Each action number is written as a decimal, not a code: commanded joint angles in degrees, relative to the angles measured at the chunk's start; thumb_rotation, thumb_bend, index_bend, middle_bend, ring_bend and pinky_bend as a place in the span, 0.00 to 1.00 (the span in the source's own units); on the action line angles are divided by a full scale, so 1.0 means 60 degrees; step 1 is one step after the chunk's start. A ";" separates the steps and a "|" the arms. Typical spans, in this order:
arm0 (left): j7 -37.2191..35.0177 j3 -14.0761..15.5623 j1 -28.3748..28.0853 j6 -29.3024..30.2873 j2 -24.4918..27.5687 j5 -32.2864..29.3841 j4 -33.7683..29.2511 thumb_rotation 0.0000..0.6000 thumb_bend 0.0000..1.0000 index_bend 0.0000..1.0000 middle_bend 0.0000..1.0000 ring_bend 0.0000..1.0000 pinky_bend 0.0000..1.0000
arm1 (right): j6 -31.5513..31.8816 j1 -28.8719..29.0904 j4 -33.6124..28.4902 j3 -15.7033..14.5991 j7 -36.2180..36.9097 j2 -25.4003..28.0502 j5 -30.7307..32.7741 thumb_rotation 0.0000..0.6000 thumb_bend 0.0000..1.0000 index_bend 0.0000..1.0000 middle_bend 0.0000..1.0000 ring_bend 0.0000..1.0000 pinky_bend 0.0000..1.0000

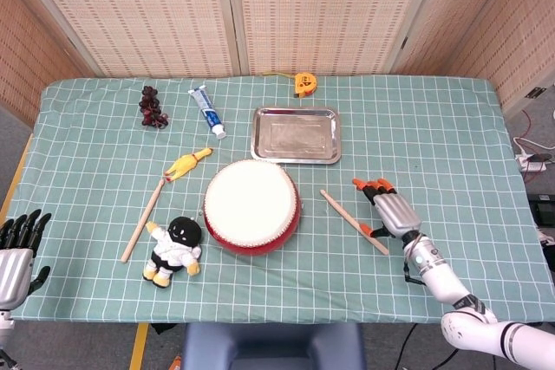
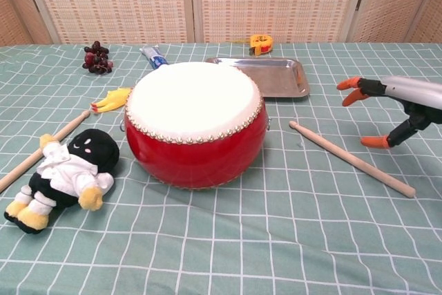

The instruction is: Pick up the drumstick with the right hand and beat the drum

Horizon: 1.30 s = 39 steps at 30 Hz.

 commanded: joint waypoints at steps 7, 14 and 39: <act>0.0071 0.0029 0.0039 -0.0024 0.0002 -0.0047 -0.0018 1.00 0.24 0.01 0.00 0.02 0.02 | -0.1473 0.0786 0.0604 0.0185 0.1076 -0.0401 0.0692 1.00 0.57 0.00 0.21 0.01 0.02; 0.0088 0.0023 0.0015 -0.0043 -0.0014 -0.0020 -0.0029 1.00 0.24 0.01 0.00 0.02 0.02 | -0.1763 0.1056 0.1043 0.0076 0.1534 -0.0726 0.0524 1.00 0.57 0.00 0.21 0.01 0.02; 0.0100 0.0016 0.0042 -0.0096 -0.0085 -0.0118 0.0104 1.00 0.24 0.01 0.00 0.02 0.02 | -0.0971 0.1101 -0.0375 -0.1195 0.1599 -0.0462 -0.1386 1.00 0.57 0.00 0.21 0.01 0.01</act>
